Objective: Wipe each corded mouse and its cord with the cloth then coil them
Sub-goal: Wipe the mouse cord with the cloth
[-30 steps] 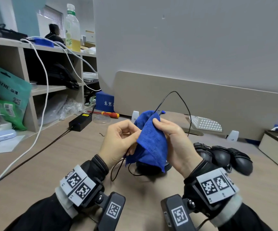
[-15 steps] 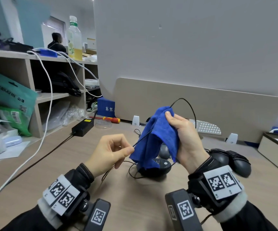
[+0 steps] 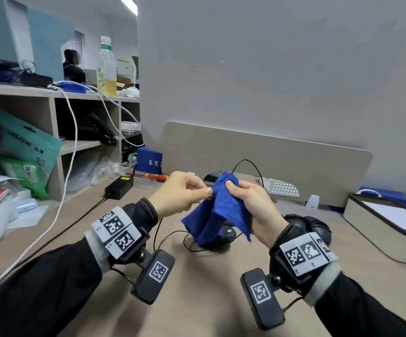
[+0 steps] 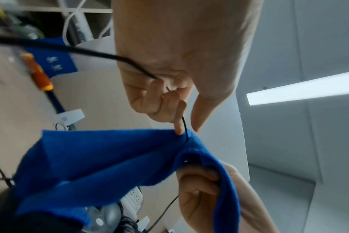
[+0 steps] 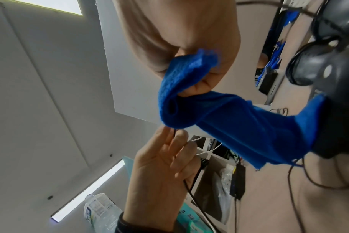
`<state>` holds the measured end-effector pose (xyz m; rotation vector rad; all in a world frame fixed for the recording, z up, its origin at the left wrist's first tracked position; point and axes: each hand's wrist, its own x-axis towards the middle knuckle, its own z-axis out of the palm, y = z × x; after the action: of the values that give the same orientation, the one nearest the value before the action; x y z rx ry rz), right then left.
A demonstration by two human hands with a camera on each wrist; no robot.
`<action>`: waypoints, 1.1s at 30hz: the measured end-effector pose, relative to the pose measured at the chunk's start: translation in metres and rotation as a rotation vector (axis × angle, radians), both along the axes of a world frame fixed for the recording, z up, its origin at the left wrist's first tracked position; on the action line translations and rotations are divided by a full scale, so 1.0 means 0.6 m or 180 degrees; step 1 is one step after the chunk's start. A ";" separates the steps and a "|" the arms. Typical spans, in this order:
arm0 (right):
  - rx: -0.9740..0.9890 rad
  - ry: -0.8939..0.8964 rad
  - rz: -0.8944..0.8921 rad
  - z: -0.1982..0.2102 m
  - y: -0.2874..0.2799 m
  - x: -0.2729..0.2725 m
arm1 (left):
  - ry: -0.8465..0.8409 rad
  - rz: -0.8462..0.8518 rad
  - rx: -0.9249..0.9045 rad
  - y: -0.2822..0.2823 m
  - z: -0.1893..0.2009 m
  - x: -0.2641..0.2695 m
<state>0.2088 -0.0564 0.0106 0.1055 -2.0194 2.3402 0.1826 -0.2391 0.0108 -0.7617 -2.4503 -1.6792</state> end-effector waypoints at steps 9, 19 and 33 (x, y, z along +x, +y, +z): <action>-0.0603 -0.0608 -0.0395 0.005 -0.019 0.041 | 0.0664 -0.0339 -0.0604 -0.024 -0.020 0.038; -0.0750 -0.0435 -0.0604 -0.021 -0.043 0.056 | 0.0016 -0.0364 -0.1285 -0.087 -0.011 0.031; -0.0517 -0.0224 -0.0697 -0.024 0.000 0.066 | 0.0358 -0.0720 -0.1156 -0.054 -0.037 0.044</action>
<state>0.2486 -0.0566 -0.0038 -0.1963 -1.7567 2.3846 0.2093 -0.2713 -0.0116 -1.1784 -2.7060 -1.2144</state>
